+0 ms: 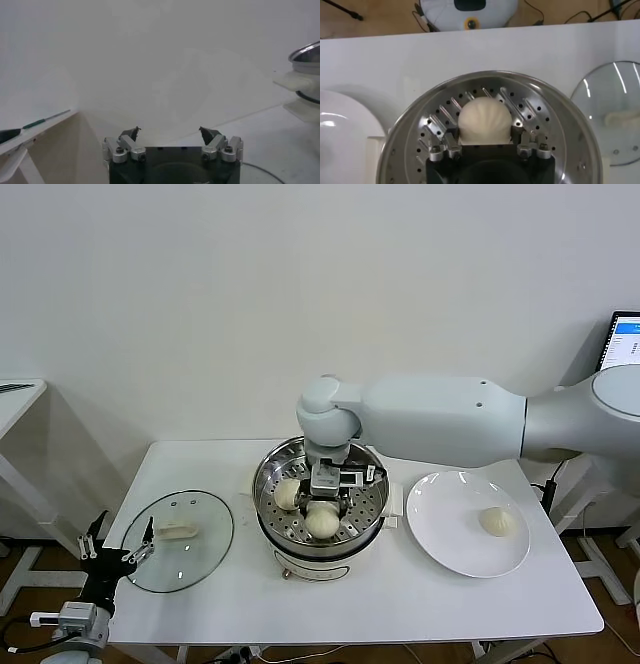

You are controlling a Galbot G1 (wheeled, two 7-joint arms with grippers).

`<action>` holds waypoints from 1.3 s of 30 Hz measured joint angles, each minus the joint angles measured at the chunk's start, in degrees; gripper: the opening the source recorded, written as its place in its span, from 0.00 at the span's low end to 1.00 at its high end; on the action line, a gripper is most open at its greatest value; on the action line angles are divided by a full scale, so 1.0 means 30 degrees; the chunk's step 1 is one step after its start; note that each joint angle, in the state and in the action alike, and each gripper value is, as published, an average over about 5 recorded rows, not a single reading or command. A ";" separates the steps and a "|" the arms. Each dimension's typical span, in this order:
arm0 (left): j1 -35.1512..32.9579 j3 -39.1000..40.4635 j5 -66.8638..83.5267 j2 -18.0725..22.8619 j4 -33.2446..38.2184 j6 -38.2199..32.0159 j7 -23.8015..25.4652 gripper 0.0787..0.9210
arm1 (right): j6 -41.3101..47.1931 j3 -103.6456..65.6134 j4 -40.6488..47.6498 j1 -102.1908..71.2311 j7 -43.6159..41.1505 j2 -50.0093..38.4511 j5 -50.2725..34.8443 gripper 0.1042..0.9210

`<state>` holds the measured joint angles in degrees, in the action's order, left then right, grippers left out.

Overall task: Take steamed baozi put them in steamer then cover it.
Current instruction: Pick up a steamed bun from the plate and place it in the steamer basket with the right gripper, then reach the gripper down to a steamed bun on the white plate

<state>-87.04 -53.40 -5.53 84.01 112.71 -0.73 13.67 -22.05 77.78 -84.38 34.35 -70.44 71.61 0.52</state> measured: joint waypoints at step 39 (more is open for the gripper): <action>-0.0406 0.0472 -0.0097 0.0141 0.0858 -0.0013 -0.0149 0.88 | 0.3323 -0.0669 -0.0001 0.2234 -0.1074 -0.6307 -0.2217 0.88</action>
<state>-88.26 -51.99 -5.82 84.44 115.28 -0.77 13.23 -12.08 75.77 -84.38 41.05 -73.67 52.69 -6.13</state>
